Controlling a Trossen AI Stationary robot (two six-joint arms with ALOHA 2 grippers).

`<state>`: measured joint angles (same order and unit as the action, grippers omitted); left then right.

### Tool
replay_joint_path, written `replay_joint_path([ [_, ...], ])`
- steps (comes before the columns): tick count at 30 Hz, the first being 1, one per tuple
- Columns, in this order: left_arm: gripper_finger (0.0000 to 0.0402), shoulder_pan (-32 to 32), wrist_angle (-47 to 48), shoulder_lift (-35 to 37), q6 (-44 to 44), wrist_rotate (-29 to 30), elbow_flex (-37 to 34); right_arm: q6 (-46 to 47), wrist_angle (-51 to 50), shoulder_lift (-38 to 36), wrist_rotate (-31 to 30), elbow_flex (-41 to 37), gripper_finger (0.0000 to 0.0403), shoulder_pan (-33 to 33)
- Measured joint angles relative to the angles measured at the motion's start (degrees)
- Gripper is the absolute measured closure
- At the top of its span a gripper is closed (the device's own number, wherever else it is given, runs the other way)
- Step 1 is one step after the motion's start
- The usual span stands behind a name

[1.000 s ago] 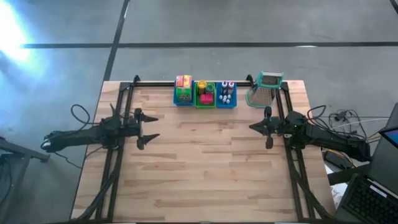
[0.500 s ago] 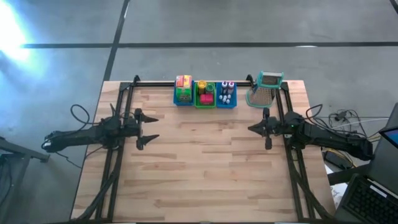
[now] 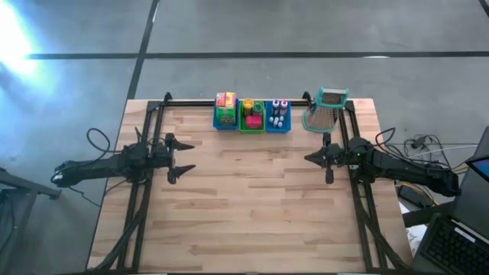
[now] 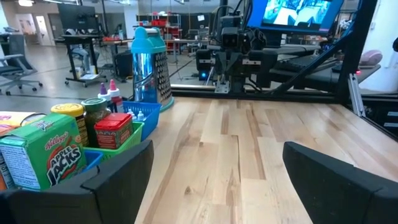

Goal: Pick & Place Kitchen Items
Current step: Return to Home Position

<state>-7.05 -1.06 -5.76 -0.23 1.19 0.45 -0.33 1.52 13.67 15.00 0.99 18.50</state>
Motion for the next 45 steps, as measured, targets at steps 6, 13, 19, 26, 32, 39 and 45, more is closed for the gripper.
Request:
replay_joint_path([
  [6,0.0039,0.0,-0.21,0.0,-0.02,0.02,0.0,-0.07,0.0,0.0,0.0,0.0,0.0394,0.0],
  [13,0.0039,0.0,-0.26,0.0,-0.02,0.02,0.0,-0.07,0.0,0.0,0.0,0.0,0.0394,0.0],
  [19,0.0039,0.0,-0.31,0.0,-0.02,0.02,0.0,-0.09,0.0,0.0,0.0,0.0,0.0394,0.0],
  [26,0.0039,0.0,-0.35,0.0,-0.02,0.01,0.0,-0.18,0.0,0.0,0.0,0.0,0.0394,0.0],
  [32,0.0039,0.0,-0.37,0.0,-0.02,0.0,0.0,-0.69,0.0,-0.01,0.0,0.0,0.0394,0.0],
  [39,0.0039,0.0,-0.44,0.0,-0.02,0.0,0.0,-0.73,0.0,-0.02,0.0,0.02,0.0394,0.0],
  [45,0.0039,0.0,-0.48,0.0,-0.02,-0.02,0.0,-0.73,0.02,0.0,0.0,0.02,0.0394,0.0],
])
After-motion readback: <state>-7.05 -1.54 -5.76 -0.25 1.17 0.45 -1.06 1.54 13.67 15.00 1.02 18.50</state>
